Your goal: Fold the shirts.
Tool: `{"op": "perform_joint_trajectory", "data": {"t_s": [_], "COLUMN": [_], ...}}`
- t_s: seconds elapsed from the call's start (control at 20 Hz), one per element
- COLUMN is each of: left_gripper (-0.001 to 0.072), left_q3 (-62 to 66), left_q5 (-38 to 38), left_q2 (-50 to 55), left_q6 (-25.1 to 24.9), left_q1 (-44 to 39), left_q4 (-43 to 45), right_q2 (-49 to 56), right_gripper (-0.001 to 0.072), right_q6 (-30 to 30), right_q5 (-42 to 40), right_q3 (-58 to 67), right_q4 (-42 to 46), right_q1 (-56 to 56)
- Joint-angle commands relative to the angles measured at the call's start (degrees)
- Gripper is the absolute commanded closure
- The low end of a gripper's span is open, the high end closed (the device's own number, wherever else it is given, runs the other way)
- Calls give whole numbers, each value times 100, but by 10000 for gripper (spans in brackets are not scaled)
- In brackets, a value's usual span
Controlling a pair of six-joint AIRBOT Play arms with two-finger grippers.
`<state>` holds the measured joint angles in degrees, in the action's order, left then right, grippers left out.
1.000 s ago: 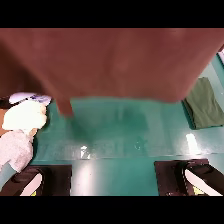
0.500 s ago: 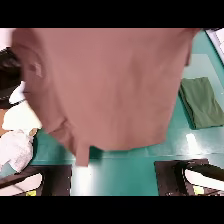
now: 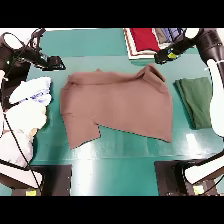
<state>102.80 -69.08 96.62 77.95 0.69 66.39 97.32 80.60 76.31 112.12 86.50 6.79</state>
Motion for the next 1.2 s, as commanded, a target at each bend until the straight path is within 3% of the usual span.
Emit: {"op": "perform_joint_trajectory", "data": {"t_s": [0.0,0.2,0.45,0.5,0.55,0.7,0.9,1.0,1.15], "left_gripper": [167,167,166,166,166,166,166,166,166], "left_q3": [256,-708,-3775,-4253,-4690,-5388,-5466,-5466,-5466], "left_q5": [-660,-931,-254,-190,-170,-31,120,186,205], "left_q2": [83,-704,-2450,-2702,-2907,-3145,-3145,-3145,-3145], "left_q6": [13,142,105,109,107,111,114,114,114], "left_q1": [111,450,772,769,769,769,769,769,769], "left_q4": [-61,70,109,210,223,221,203,197,199], "right_q2": [94,-984,-2809,-3139,-3383,-3969,-4424,-4444,-4360], "right_gripper": [373,374,373,319,181,161,164,206,208], "right_q6": [-28,-254,-269,-282,-321,-378,-378,-376,-422], "right_q5": [356,798,754,739,739,713,597,466,133], "right_q3": [409,-1154,-4798,-5541,-6172,-7707,-8612,-8771,-8806], "right_q4": [-387,-1248,-1266,-1300,-1338,-1351,-1412,-1683,-1947], "right_q1": [-179,-922,-2159,-2441,-2699,-3364,-3508,-3508,-3497]}}
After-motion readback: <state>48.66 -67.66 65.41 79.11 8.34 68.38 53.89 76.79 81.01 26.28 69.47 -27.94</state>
